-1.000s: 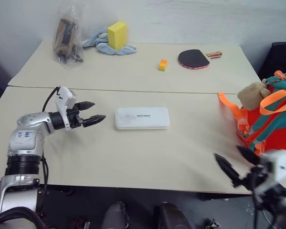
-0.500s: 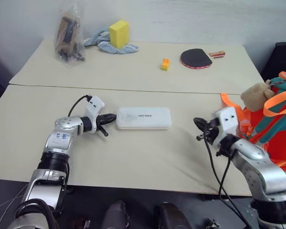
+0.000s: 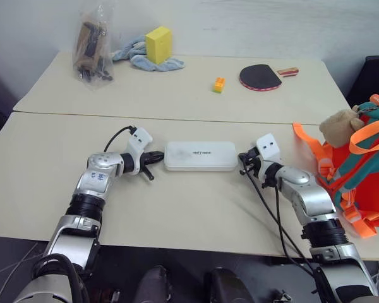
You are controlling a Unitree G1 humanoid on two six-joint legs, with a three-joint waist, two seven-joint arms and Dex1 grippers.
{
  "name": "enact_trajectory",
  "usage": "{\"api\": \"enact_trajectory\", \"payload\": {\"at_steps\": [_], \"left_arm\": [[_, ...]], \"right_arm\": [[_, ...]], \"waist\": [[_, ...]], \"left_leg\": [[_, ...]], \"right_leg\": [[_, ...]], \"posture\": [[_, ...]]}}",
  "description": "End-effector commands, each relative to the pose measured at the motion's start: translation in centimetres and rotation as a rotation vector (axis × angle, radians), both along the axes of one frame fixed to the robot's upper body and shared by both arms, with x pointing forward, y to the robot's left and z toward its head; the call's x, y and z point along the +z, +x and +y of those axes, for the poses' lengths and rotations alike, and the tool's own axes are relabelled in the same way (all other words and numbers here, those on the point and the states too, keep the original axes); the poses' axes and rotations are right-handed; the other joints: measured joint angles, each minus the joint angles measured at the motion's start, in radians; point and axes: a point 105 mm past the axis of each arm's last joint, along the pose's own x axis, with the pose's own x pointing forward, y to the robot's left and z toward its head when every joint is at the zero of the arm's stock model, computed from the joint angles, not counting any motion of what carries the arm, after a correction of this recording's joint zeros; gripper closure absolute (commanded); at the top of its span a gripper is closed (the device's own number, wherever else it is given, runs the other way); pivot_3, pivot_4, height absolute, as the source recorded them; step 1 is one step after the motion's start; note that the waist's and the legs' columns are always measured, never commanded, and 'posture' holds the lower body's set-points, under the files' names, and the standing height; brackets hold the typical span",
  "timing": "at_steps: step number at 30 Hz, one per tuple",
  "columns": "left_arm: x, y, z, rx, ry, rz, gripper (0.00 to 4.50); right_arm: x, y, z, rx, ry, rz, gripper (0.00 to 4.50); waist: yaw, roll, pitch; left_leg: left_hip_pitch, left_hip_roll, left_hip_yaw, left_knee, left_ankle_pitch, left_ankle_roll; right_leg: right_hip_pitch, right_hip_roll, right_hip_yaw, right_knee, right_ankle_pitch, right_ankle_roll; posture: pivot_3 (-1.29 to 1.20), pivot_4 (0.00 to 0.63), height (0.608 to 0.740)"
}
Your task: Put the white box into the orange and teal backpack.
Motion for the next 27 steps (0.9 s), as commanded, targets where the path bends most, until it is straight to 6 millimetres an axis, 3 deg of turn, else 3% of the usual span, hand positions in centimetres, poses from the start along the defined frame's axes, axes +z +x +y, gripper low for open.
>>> {"api": "enact_trajectory", "payload": {"at_steps": [1, 8, 11, 14, 17, 21, 26, 27], "left_arm": [[0.4, -0.7, -0.9, -0.084, 0.015, -0.008, 4.45], [0.2, -1.8, -0.1, -0.155, 0.050, 0.026, 4.45], [-0.1, -1.5, 2.4, -0.096, 0.086, 0.077, 4.28], [0.1, -1.1, 4.7, -0.035, 0.065, 0.148, 3.60], [0.4, -1.2, 5.6, -0.027, -0.013, 0.274, 2.86], [1.8, -1.5, 4.8, -0.004, -0.273, 0.549, 1.63], [2.0, -1.5, 3.6, 0.051, -0.449, 0.739, 0.12], [1.8, -1.7, 3.3, 0.048, -0.452, 0.765, 0.03]], "right_arm": [[1.2, -1.1, 1.3, 0.074, 0.020, -0.031, 4.50], [0.8, -3.3, 1.2, 0.091, -0.003, -0.024, 4.50], [0.8, -3.8, 0.2, 0.058, -0.016, -0.026, 4.50], [0.5, -4.0, -0.5, 0.040, -0.033, -0.023, 4.50], [0.3, -3.8, -0.9, 0.033, -0.054, -0.024, 4.50], [0.8, -3.0, -0.9, 0.037, -0.091, -0.056, 4.50], [0.9, -2.1, -0.6, 0.045, -0.136, -0.083, 4.50], [0.9, -1.9, -0.5, 0.047, -0.146, -0.087, 4.50]], "waist": [[0.000, 0.000, 0.000], [-0.003, 0.000, 0.000], [-0.003, 0.000, 0.000], [-0.005, 0.000, 0.000], [-0.004, 0.000, 0.000], [-0.003, 0.000, 0.000], [-0.003, 0.000, 0.000], [-0.003, 0.000, 0.000]], "left_leg": [[0.000, 0.000, 0.000, 0.000, 0.000, 0.000], [0.000, 0.000, 0.000, -0.001, 0.000, 0.000], [0.000, 0.001, 0.000, -0.001, 0.000, 0.000], [0.001, 0.001, 0.000, -0.001, 0.000, -0.001], [0.001, 0.001, 0.000, -0.001, 0.000, 0.000], [0.001, 0.000, 0.000, 0.000, 0.000, 0.000], [0.000, 0.000, 0.000, -0.001, 0.000, 0.000], [0.000, 0.000, 0.000, -0.001, 0.000, 0.000]], "right_leg": [[0.000, 0.000, 0.000, 0.000, 0.000, 0.000], [0.000, 0.000, 0.000, 0.000, 0.000, 0.000], [0.000, 0.001, 0.000, 0.000, 0.000, 0.000], [0.000, 0.001, 0.000, 0.000, 0.000, 0.000], [0.000, 0.001, 0.000, -0.001, 0.000, 0.000], [0.000, 0.001, 0.000, 0.000, 0.000, 0.000], [-0.002, 0.001, 0.000, 0.002, 0.000, 0.000], [-0.002, 0.001, 0.000, 0.002, 0.000, 0.000]], "posture": [[0.00, 0.150, 0.740], [0.00, 0.150, 0.740], [0.00, 0.150, 0.740], [0.00, 0.150, 0.740], [0.00, 0.150, 0.740], [0.00, 0.150, 0.740], [0.00, 0.150, 0.740], [0.00, 0.150, 0.740]]}}
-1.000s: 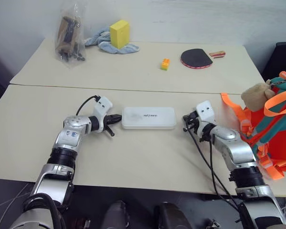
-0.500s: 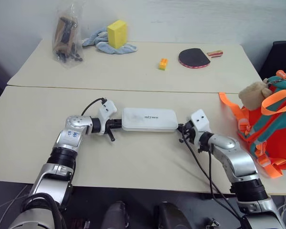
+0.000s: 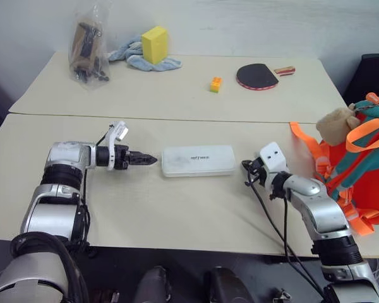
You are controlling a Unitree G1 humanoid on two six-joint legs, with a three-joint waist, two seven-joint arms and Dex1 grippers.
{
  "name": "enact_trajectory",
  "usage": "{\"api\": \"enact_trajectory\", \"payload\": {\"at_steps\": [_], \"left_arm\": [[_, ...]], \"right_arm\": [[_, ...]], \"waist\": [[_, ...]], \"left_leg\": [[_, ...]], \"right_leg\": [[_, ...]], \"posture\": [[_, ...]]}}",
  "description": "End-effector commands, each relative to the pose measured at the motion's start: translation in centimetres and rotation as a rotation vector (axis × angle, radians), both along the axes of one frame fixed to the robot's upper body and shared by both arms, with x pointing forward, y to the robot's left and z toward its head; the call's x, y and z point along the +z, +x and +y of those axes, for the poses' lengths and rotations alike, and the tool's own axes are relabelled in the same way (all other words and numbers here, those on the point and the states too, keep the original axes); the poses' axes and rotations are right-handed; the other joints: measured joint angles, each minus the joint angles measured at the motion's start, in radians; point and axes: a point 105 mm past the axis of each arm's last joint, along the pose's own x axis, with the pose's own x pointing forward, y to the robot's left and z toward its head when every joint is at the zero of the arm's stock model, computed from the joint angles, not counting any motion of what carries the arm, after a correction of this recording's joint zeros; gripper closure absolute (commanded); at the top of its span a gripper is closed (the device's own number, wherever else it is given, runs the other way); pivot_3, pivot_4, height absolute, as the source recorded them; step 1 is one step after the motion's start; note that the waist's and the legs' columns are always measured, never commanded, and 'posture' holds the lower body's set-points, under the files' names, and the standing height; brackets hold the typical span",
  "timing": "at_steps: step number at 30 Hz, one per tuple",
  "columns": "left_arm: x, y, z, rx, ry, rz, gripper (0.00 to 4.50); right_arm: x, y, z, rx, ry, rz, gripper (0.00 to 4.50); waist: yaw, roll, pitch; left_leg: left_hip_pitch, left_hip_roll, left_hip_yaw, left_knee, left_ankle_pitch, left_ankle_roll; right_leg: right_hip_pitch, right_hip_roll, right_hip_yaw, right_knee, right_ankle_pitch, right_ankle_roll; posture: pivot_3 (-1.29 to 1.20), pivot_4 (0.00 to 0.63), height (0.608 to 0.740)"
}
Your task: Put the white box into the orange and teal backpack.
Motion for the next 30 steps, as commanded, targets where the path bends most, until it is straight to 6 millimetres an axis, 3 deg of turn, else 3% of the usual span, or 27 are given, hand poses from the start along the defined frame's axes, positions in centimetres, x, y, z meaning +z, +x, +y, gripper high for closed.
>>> {"api": "enact_trajectory", "payload": {"at_steps": [1, 7, 10, 21, 27, 30], "left_arm": [[-0.9, -0.7, -0.9, 0.001, -0.060, 0.127, 0.03], [-2.8, -2.2, -2.4, -0.070, -0.035, 0.247, 0.03], [-3.7, -1.9, -3.6, -0.064, -0.011, 0.260, 0.03], [-3.1, -1.9, -10.1, -0.178, -0.136, 0.273, 0.03], [-1.0, -1.4, -10.0, -0.148, -0.234, 0.280, 0.03], [-0.4, -1.3, -9.1, -0.140, -0.252, 0.274, 0.61]], "right_arm": [[0.8, 0.5, 0.3, 0.018, -0.035, -0.055, 4.50], [0.8, 1.2, 0.9, 0.023, -0.040, -0.066, 4.50], [0.6, 1.3, 1.1, 0.030, -0.041, -0.069, 4.50], [-0.1, 1.0, 0.8, 0.041, -0.045, -0.049, 4.50], [-0.4, 1.1, 0.7, 0.035, -0.043, -0.047, 4.50], [-0.9, 0.7, 0.7, 0.035, -0.046, -0.041, 4.50]], "waist": [[0.000, 0.000, 0.000], [0.000, 0.000, 0.000], [0.004, 0.001, 0.000], [0.018, 0.001, -0.001], [0.009, 0.001, 0.000], [0.003, 0.001, 0.000]], "left_leg": [[0.000, 0.000, 0.000, 0.000, 0.000, 0.000], [0.000, 0.000, 0.000, 0.001, 0.000, 0.000], [0.001, 0.000, 0.000, 0.001, 0.000, -0.001], [0.002, -0.005, -0.002, 0.004, 0.000, 0.003], [0.001, -0.005, -0.002, 0.004, 0.000, 0.002], [0.001, -0.005, -0.002, 0.003, 0.000, 0.002]], "right_leg": [[0.000, 0.000, 0.000, 0.000, 0.000, 0.000], [0.000, -0.001, 0.000, 0.001, 0.000, 0.000], [0.001, -0.001, 0.000, 0.001, 0.000, 0.000], [0.005, -0.006, -0.002, -0.001, 0.000, 0.000], [0.005, -0.005, -0.002, -0.001, 0.000, 0.000], [0.004, -0.005, -0.002, -0.001, 0.000, 0.000]], "posture": [[0.00, 0.150, 0.740], [0.00, 0.150, 0.740], [0.00, 0.150, 0.740], [0.00, 0.150, 0.740], [0.00, 0.150, 0.740], [0.00, 0.150, 0.740]]}}
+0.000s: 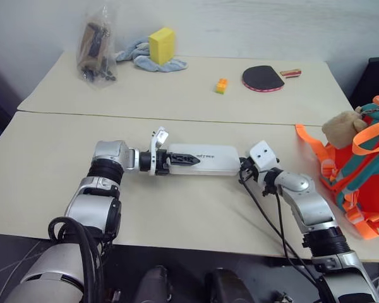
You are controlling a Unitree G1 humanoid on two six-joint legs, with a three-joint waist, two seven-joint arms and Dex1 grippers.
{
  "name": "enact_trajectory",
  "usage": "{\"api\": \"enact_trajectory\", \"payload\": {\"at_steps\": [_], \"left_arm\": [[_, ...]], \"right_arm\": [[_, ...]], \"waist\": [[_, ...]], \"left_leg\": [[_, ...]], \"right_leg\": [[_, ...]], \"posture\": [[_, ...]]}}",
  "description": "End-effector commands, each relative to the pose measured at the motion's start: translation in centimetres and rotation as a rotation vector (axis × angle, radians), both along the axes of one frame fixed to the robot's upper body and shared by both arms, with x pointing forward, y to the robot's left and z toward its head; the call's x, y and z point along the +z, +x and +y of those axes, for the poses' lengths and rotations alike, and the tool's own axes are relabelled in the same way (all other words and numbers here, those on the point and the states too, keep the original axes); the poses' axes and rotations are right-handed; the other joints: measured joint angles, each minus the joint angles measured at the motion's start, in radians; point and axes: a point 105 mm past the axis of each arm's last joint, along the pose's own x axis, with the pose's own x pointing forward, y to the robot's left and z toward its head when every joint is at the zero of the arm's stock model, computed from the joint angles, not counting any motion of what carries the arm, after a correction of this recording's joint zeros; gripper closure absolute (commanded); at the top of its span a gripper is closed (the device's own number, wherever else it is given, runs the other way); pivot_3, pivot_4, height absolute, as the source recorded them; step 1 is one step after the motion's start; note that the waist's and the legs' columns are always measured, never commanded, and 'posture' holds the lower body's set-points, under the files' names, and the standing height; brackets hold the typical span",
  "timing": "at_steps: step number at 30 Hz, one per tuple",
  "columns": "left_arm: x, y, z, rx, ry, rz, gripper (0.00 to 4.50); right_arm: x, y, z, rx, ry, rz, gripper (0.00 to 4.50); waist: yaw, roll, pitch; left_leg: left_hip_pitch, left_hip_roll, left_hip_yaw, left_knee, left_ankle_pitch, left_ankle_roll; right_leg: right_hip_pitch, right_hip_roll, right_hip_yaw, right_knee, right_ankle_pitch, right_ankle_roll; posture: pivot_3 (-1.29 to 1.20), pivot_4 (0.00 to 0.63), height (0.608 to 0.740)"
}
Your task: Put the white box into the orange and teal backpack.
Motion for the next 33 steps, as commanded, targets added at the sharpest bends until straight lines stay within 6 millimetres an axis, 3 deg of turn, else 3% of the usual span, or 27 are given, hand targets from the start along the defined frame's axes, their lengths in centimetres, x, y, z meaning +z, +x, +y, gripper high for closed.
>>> {"api": "enact_trajectory", "payload": {"at_steps": [1, 8, 11, 16, 19, 22, 28, 31, 33], "left_arm": [[0.8, 0.0, 0.9, 0.009, -0.032, 0.008, 0.88], [2.2, -0.7, 1.6, -0.042, -0.109, -0.013, 3.09], [2.3, -0.9, 1.3, -0.053, -0.126, -0.017, 3.18], [2.9, -1.6, 0.5, -0.083, -0.180, -0.026, 3.18], [5.7, -1.9, -0.1, -0.108, -0.294, -0.065, 3.18], [7.9, -2.9, -0.7, -0.171, -0.351, -0.144, 3.18], [10.1, -3.0, -1.3, -0.176, -0.383, -0.256, 3.18], [11.0, -2.7, -1.7, -0.173, -0.385, -0.316, 3.18], [11.2, -2.7, -2.0, -0.175, -0.389, -0.328, 3.18]], "right_arm": [[-0.4, -0.5, -0.3, -0.003, 0.001, 0.000, 4.50], [-0.8, -1.2, -0.5, -0.011, 0.001, -0.001, 4.50], [-0.2, -1.8, -0.4, -0.006, 0.019, -0.031, 4.50], [3.0, -3.3, -1.3, -0.079, 0.185, -0.107, 4.50], [4.7, -6.4, -2.8, -0.122, 0.297, -0.106, 3.88], [5.3, -10.5, -4.4, -0.167, 0.336, -0.063, 2.95], [6.3, -18.2, -7.0, -0.249, 0.337, 0.024, 0.89], [7.4, -19.8, -11.4, -0.476, 0.333, -0.022, 0.04], [7.8, -19.7, -13.5, -0.573, 0.350, -0.048, 0.04]], "waist": [[-0.001, 0.000, 0.000], [-0.003, 0.000, 0.000], [-0.002, 0.000, 0.000], [0.000, 0.000, 0.001], [0.006, 0.000, 0.001], [0.007, 0.000, 0.001], [0.003, 0.000, 0.001], [-0.003, -0.001, 0.001], [-0.004, -0.001, 0.001]], "left_leg": [[0.000, 0.000, 0.000, 0.000, 0.000, 0.000], [0.000, 0.003, 0.000, -0.001, 0.001, -0.002], [0.000, 0.003, 0.000, -0.001, 0.001, -0.002], [-0.001, 0.003, 0.000, -0.002, 0.001, -0.002], [-0.004, 0.003, -0.001, -0.002, 0.001, -0.002], [-0.006, 0.003, -0.002, -0.002, 0.001, -0.002], [-0.001, 0.003, -0.002, -0.005, 0.002, -0.004], [0.001, 0.004, -0.003, -0.006, 0.002, -0.005], [0.001, 0.004, -0.002, -0.005, 0.002, -0.005]], "right_leg": [[0.000, 0.000, 0.000, 0.000, 0.000, 0.000], [-0.001, 0.003, 0.000, 0.000, 0.000, 0.000], [-0.001, 0.003, 0.001, 0.000, 0.000, 0.000], [-0.002, 0.003, 0.001, 0.000, 0.000, 0.000], [-0.004, 0.003, 0.001, 0.000, 0.000, 0.000], [-0.005, 0.003, 0.001, -0.001, 0.000, 0.000], [0.002, 0.005, 0.001, -0.008, 0.000, 0.000], [0.003, 0.007, 0.002, -0.010, 0.000, 0.000], [0.003, 0.007, 0.003, -0.010, 0.000, 0.000]], "posture": [[0.00, 0.150, 0.740], [0.00, 0.150, 0.740], [0.00, 0.150, 0.740], [0.00, 0.150, 0.740], [0.00, 0.150, 0.740], [0.00, 0.150, 0.740], [0.00, 0.150, 0.740], [0.00, 0.150, 0.740], [0.00, 0.150, 0.740]]}}
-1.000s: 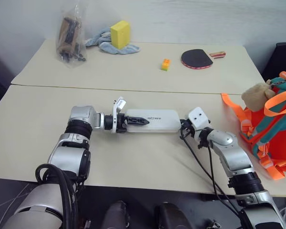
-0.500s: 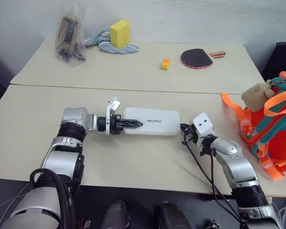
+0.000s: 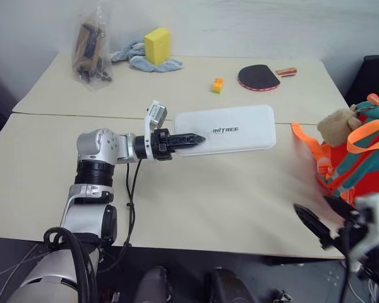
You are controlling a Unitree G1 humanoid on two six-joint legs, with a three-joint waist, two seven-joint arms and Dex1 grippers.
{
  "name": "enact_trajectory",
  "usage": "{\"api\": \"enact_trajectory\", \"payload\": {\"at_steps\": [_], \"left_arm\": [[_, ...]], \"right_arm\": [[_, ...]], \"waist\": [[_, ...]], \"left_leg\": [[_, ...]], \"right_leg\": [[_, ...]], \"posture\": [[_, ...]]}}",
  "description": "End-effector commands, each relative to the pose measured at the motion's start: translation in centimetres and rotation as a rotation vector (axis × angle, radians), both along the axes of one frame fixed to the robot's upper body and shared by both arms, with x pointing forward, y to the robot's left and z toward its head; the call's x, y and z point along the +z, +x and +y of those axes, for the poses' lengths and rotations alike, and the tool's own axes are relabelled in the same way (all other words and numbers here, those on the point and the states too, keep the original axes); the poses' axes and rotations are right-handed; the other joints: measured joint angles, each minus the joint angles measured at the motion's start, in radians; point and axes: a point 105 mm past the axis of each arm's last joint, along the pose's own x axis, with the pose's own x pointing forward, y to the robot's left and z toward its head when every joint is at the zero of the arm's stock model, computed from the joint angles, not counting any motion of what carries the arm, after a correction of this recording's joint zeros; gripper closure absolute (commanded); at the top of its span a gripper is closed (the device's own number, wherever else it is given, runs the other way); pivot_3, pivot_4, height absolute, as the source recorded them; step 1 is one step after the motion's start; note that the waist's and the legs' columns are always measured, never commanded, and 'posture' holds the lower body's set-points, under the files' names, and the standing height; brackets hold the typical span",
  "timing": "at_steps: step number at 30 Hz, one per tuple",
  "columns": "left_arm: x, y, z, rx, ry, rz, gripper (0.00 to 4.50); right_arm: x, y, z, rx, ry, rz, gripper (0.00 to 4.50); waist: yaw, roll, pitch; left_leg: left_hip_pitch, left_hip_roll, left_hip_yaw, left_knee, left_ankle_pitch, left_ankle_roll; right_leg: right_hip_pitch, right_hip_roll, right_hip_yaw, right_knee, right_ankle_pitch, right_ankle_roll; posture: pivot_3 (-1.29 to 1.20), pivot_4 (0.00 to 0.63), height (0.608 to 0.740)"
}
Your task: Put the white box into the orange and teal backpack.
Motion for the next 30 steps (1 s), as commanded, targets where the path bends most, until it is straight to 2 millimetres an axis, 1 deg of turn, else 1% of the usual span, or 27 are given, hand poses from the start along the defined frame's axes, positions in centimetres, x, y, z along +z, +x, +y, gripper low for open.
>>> {"api": "enact_trajectory", "payload": {"at_steps": [1, 3, 8, 10, 13, 16, 20, 22, 23, 25, 27, 28, 30], "left_arm": [[2.8, -0.3, -0.5, -0.020, -0.058, -0.113, 3.18], [2.7, -0.2, -0.7, -0.019, -0.049, -0.121, 3.18], [2.5, -0.2, -1.0, -0.013, -0.050, -0.133, 3.18], [2.9, -0.1, -0.9, -0.002, -0.058, -0.151, 3.18], [4.1, -0.1, -1.0, -0.003, -0.083, -0.185, 3.18], [5.0, 0.1, -1.1, 0.013, -0.090, -0.217, 3.18], [5.5, 0.3, -0.7, 0.042, -0.084, -0.241, 3.18], [5.5, 0.5, -0.5, 0.056, -0.081, -0.247, 3.18], [5.5, 0.6, -0.4, 0.068, -0.077, -0.252, 3.18], [5.7, 0.9, 0.1, 0.103, -0.075, -0.264, 3.18], [5.9, 1.2, 0.8, 0.136, -0.072, -0.282, 3.18], [6.0, 1.3, 1.0, 0.147, -0.071, -0.291, 3.18], [6.3, 1.7, 1.6, 0.178, -0.066, -0.310, 3.18]], "right_arm": [[1.7, 0.4, -3.1, -0.150, 0.014, -0.066, 0.04], [2.1, 1.4, -3.9, -0.181, 0.071, -0.099, 0.04], [2.5, 4.6, -4.0, -0.190, 0.112, -0.158, 0.04], [2.9, 6.0, -4.4, -0.228, 0.126, -0.203, 0.04], [3.5, 8.0, -5.3, -0.288, 0.175, -0.268, 0.04], [3.7, 8.9, -5.4, -0.279, 0.161, -0.307, 0.66], [3.1, 9.1, -4.7, -0.197, 0.107, -0.287, 2.01], [2.9, 9.1, -4.6, -0.175, 0.096, -0.285, 2.70], [2.9, 9.1, -4.3, -0.144, 0.097, -0.286, 3.04], [3.4, 9.0, -2.7, -0.021, 0.109, -0.291, 3.78], [4.3, 8.7, -0.5, 0.142, 0.138, -0.295, 4.44], [4.6, 8.5, 0.2, 0.197, 0.146, -0.294, 4.49], [5.6, 7.7, 2.3, 0.351, 0.164, -0.276, 4.49]], "waist": [[-0.002, 0.000, 0.000], [-0.001, 0.000, 0.000], [0.006, 0.001, 0.000], [0.006, 0.001, 0.000], [0.005, 0.001, 0.000], [0.008, 0.001, 0.000], [0.007, 0.001, 0.000], [0.006, 0.001, 0.000], [0.005, 0.001, 0.000], [0.004, 0.001, 0.000], [0.002, 0.001, 0.000], [0.001, 0.001, 0.001], [0.002, 0.001, 0.001]], "left_leg": [[0.000, 0.000, 0.000, 0.000, 0.000, 0.000], [0.001, 0.000, 0.000, 0.000, 0.000, 0.000], [-0.001, 0.000, 0.000, -0.002, 0.001, -0.001], [-0.002, 0.000, 0.000, -0.002, 0.001, -0.001], [-0.002, -0.001, 0.001, 0.000, 0.001, -0.001], [-0.002, -0.001, 0.001, -0.001, 0.001, -0.001], [-0.003, -0.001, 0.001, -0.002, 0.001, -0.001], [-0.003, -0.001, 0.001, -0.001, 0.001, -0.001], [-0.002, -0.001, 0.001, 0.000, 0.001, -0.001], [-0.002, -0.001, 0.001, 0.000, 0.001, -0.001], [-0.002, 0.000, 0.001, 0.000, 0.001, -0.001], [-0.002, 0.000, 0.001, 0.000, 0.001, -0.001], [-0.002, 0.001, 0.001, -0.001, 0.001, -0.001]], "right_leg": [[0.000, 0.000, 0.000, 0.000, 0.000, 0.000], [0.000, 0.000, 0.001, 0.000, 0.000, 0.000], [-0.003, 0.001, 0.001, -0.001, 0.000, 0.000], [-0.003, 0.001, 0.001, -0.001, 0.000, 0.000], [-0.003, 0.000, 0.001, -0.001, 0.000, 0.000], [-0.004, 0.000, 0.001, 0.000, 0.000, 0.000], [-0.004, 0.001, 0.001, -0.001, 0.000, 0.000], [-0.003, 0.000, 0.001, -0.001, 0.000, 0.000], [-0.003, 0.000, 0.001, -0.001, 0.000, 0.000], [-0.002, 0.001, 0.002, 0.000, 0.000, 0.000], [-0.003, 0.001, 0.002, 0.001, 0.000, 0.000], [-0.003, 0.001, 0.002, 0.001, 0.000, 0.000], [-0.003, 0.002, 0.001, 0.001, 0.000, 0.000]], "posture": [[0.00, 0.150, 0.740], [0.00, 0.150, 0.740], [0.00, 0.150, 0.740], [0.00, 0.150, 0.740], [0.00, 0.150, 0.740], [0.00, 0.150, 0.740], [0.00, 0.150, 0.740], [0.00, 0.150, 0.740], [0.00, 0.150, 0.740], [0.00, 0.150, 0.740], [0.00, 0.150, 0.740], [0.00, 0.150, 0.740], [0.00, 0.150, 0.740]]}}
